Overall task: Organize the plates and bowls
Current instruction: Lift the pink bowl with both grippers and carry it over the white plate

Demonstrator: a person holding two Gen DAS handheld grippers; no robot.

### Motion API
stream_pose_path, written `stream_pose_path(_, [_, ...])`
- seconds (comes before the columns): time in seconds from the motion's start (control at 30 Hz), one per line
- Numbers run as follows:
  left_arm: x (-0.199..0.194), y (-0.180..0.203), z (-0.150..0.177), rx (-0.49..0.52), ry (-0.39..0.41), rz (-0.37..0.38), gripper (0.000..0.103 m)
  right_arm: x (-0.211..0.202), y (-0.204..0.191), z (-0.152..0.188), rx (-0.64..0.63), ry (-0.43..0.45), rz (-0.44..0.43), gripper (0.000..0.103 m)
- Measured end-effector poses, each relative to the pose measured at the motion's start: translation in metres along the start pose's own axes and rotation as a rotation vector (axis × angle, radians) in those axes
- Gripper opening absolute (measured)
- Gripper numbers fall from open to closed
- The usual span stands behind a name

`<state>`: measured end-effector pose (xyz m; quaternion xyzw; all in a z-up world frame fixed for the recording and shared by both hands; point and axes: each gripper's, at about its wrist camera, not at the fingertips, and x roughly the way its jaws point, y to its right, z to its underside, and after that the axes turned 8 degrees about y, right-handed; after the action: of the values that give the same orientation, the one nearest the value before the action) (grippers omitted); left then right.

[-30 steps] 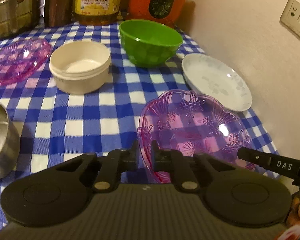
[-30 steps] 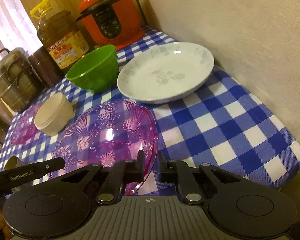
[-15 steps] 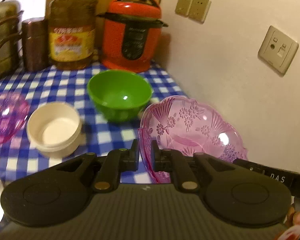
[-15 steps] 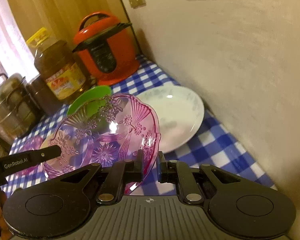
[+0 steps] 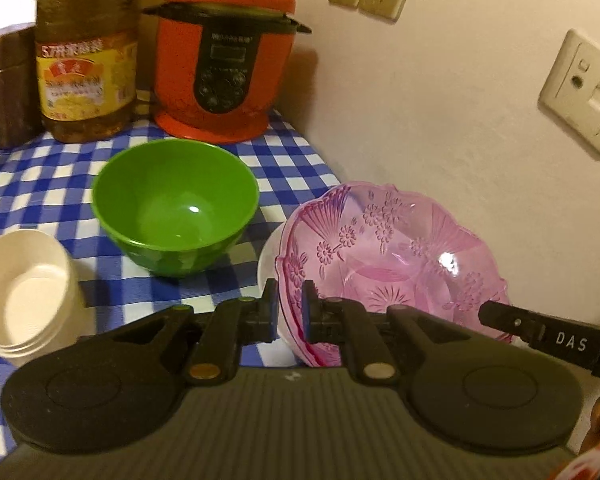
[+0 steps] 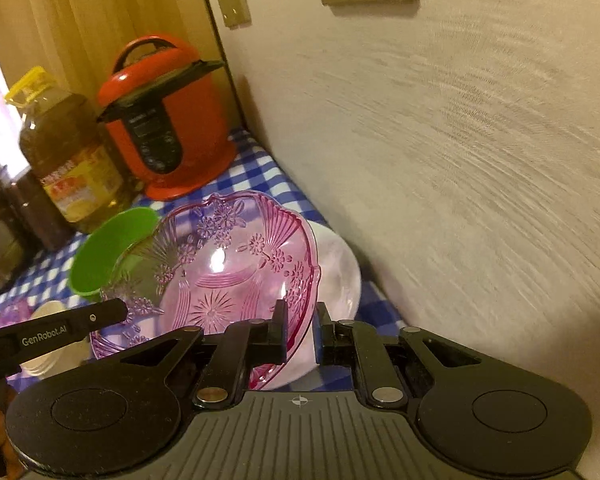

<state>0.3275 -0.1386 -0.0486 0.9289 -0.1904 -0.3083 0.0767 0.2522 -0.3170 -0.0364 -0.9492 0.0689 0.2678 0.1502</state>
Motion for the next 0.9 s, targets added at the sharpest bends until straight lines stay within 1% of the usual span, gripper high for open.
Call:
stream_pose_path(0.2, [0.026,0.008,0.006,0.062,-0.002,-0.011,0.011,0.026,0.012,0.004,-0.024,-0.008,0.019,0.012])
stream_pose_path(0.5, [0.052,0.005,0.015,0.099,-0.03,-0.023,0.013,0.053,0.012,0.009,-0.094,-0.02,0.029,0.013])
stream_pose_path(0.73, [0.062,0.007,0.019,0.137,-0.025,-0.016,0.015,0.063,0.012,0.008,-0.135,-0.011,0.035,0.013])
stream_pose_path(0.9, [0.065,0.015,0.022,0.205,-0.017,-0.022,0.017,0.067,0.012,0.012,-0.162,-0.008,0.045,0.014])
